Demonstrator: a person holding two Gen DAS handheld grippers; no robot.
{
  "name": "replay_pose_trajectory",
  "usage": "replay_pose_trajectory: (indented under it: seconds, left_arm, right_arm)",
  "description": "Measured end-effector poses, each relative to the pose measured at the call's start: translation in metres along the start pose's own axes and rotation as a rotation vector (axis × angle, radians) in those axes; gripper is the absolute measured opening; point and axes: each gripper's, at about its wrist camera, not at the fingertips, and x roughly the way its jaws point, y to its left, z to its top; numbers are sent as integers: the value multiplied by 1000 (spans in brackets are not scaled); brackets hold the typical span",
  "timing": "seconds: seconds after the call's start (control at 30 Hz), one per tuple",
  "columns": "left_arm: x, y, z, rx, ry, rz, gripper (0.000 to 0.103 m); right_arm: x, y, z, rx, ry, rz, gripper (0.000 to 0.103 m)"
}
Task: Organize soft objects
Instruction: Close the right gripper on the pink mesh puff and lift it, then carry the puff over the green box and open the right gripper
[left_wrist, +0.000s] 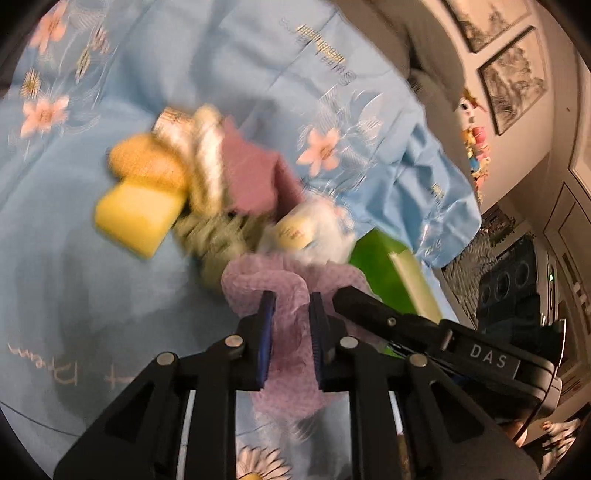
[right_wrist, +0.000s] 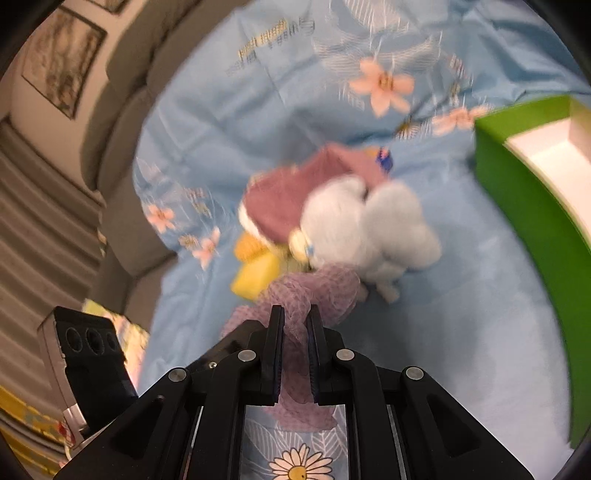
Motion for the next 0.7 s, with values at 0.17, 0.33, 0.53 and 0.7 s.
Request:
replay_pose_trajectory:
  seconds: [0.17,0.33,0.53,0.7]
  left_arm:
    - [1,-45,10,77,-37,-25,14]
    - [16,-98,18,173,-44,-51,15]
    - [47,-143,22,253,-36,-80,14]
    - [78,-180,21,292,-2,-131,15]
  right_arm:
    - [-36,-10,15,21,-109,-6,13]
    - [-82,-33,31,62,-249,-9,13]
    - [-119,-69,42,134,-362,-108,13]
    - [-144,-108,44,236,-447,-146,13]
